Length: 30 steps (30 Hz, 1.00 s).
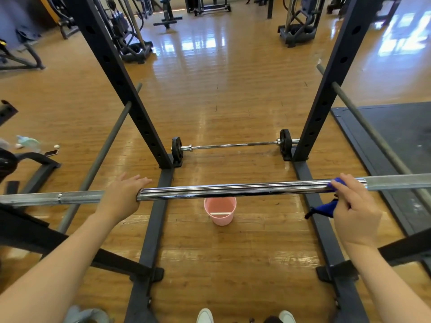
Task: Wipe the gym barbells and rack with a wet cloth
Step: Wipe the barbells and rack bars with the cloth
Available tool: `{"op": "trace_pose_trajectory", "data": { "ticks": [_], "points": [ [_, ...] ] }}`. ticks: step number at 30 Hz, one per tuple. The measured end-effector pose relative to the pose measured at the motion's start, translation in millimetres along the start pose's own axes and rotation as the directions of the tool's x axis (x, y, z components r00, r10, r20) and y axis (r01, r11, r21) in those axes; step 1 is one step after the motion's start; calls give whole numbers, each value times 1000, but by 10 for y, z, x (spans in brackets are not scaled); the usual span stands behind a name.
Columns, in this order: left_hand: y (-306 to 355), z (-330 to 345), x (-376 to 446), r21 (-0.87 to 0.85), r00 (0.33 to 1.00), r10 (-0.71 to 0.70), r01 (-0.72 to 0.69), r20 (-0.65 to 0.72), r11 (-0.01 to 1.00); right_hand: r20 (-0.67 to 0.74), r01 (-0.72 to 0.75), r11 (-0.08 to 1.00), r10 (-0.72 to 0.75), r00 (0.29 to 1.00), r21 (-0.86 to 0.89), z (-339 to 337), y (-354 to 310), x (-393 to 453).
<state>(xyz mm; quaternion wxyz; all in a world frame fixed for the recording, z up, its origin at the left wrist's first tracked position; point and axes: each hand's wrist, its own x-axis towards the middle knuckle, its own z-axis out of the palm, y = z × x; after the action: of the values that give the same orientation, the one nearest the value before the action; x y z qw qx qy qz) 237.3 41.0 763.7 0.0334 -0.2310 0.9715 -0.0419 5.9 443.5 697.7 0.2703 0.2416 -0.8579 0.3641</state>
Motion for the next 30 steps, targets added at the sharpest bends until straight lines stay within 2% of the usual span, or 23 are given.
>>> {"op": "trace_pose_trajectory", "data": {
  "ticks": [3,8,13,16,20,24,27,30],
  "points": [
    [-29,62,8,8,1000,1,-1,-11,1000,-47,-121,993,121,992,-5,38,-63,78],
    [-16,178,-36,17,985,-7,11,-171,1000,58,89,996,-90,994,30,59,-151,-9],
    [-4,232,-63,57,952,-5,24,-307,998,75,57,998,-58,995,19,-12,-145,16],
    [-20,235,8,92,975,31,-11,-220,996,55,6,1000,-7,998,18,15,-217,6],
    [24,91,3,63,999,-28,31,-47,998,70,-1,1000,1,998,6,44,-238,-30],
    [18,-24,83,92,974,-88,71,207,993,95,16,1000,-15,995,-7,-3,-170,66],
    [21,-66,91,75,965,-90,73,248,995,29,-53,998,53,998,15,62,-249,99],
    [74,-102,70,66,971,-97,85,218,994,101,121,992,-123,987,25,151,-329,-30]
  ]
}}
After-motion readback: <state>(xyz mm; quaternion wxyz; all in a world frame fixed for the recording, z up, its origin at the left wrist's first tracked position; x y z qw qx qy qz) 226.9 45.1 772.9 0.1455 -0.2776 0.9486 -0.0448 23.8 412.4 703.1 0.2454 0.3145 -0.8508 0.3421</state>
